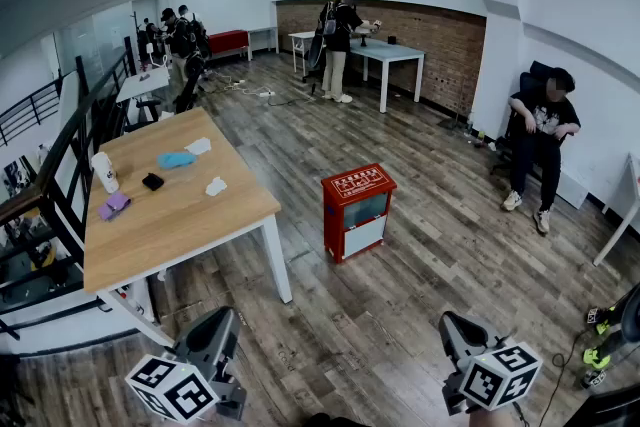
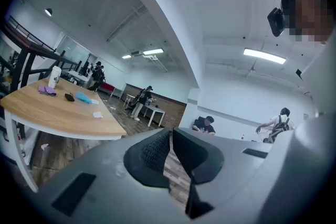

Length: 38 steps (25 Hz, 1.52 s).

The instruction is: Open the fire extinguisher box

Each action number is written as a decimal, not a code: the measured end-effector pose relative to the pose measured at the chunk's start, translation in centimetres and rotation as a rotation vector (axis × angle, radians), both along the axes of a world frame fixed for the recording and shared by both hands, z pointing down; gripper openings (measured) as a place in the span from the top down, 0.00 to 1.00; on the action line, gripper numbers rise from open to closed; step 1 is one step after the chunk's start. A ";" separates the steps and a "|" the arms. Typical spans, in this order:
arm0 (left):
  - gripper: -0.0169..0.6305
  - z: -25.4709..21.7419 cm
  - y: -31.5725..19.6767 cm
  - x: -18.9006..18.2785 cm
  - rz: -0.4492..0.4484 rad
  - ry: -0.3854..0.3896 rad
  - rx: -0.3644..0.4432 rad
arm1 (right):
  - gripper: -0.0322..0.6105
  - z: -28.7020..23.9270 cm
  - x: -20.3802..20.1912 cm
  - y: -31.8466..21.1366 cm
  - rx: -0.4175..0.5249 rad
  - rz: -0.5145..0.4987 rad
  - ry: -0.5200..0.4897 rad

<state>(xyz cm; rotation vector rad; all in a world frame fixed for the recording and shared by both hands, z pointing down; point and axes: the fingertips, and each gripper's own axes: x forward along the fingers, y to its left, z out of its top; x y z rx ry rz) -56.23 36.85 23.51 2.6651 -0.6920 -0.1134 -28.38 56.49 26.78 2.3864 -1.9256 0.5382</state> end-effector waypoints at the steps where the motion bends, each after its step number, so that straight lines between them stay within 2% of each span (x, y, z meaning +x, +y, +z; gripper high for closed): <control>1: 0.94 0.0 -0.1 -0.1 -0.001 -0.001 -0.001 | 0.93 0.1 0.0 -0.1 -0.001 0.002 -0.002; 14: 0.94 0.8 -1.4 -0.5 0.017 -0.005 -0.022 | 0.93 0.7 -0.2 -0.7 -0.010 0.039 -0.017; 19: 0.94 0.8 -2.9 -1.1 0.015 0.001 -0.023 | 0.93 0.5 -0.7 -1.4 0.054 0.032 -0.062; 23: 0.94 0.5 -4.3 -1.6 0.023 0.014 -0.017 | 0.93 0.2 -1.7 -2.6 0.045 0.011 0.005; 29: 0.94 1.6 -4.8 -0.9 0.098 -0.005 0.000 | 0.93 0.3 -3.1 -4.2 0.031 -0.007 0.081; 35: 0.94 1.7 -5.2 0.3 0.166 -0.002 0.046 | 0.93 0.1 -1.9 -4.9 0.070 0.049 -0.010; 38: 0.94 2.4 -5.6 1.1 0.183 -0.005 0.043 | 0.93 0.3 -0.7 -5.3 0.057 0.070 0.010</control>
